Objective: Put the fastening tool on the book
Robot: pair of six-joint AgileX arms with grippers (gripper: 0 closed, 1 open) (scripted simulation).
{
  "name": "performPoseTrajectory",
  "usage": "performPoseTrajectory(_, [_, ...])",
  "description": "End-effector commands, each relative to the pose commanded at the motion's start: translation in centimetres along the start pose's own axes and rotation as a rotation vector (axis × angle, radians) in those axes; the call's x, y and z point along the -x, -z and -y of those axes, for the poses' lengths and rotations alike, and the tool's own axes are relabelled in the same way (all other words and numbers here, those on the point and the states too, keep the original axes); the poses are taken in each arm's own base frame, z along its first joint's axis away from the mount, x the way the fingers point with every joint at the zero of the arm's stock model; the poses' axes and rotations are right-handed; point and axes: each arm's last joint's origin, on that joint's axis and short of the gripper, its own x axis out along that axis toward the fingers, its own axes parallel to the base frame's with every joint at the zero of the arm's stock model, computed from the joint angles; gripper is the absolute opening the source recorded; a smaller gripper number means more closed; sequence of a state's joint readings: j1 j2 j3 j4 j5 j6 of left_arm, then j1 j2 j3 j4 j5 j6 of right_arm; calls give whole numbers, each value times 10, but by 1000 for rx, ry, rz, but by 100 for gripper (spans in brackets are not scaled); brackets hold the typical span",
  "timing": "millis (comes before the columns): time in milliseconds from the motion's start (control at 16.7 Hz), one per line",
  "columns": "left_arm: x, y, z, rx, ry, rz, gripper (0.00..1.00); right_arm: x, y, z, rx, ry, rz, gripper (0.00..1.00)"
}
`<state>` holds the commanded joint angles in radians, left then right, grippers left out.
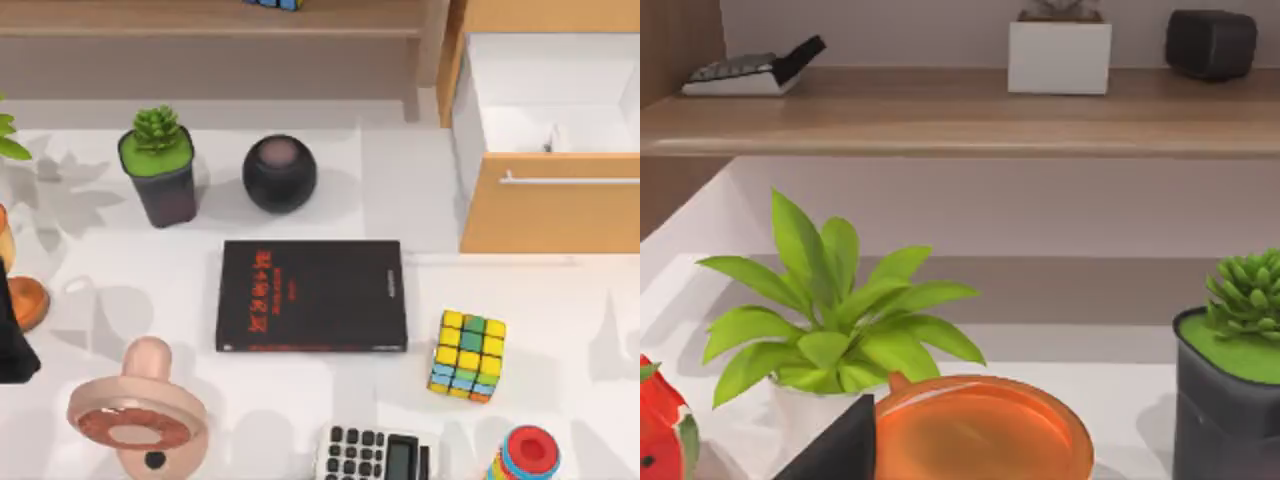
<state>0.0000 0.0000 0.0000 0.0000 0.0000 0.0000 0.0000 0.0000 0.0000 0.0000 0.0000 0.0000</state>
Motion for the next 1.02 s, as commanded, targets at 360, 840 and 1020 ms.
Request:
performPoseTrajectory(360, [0,0,0,0,0,0,100,-1,-17,-1,-4,-4,-58,100])
performPoseTrajectory(840, [0,0,0,0,0,0,100,-51,-111,-7,-21,-26,-401,100])
performPoseTrajectory(1020, [0,0,0,0,0,0,100,-98,-142,-12,-24,-34,-573,100])
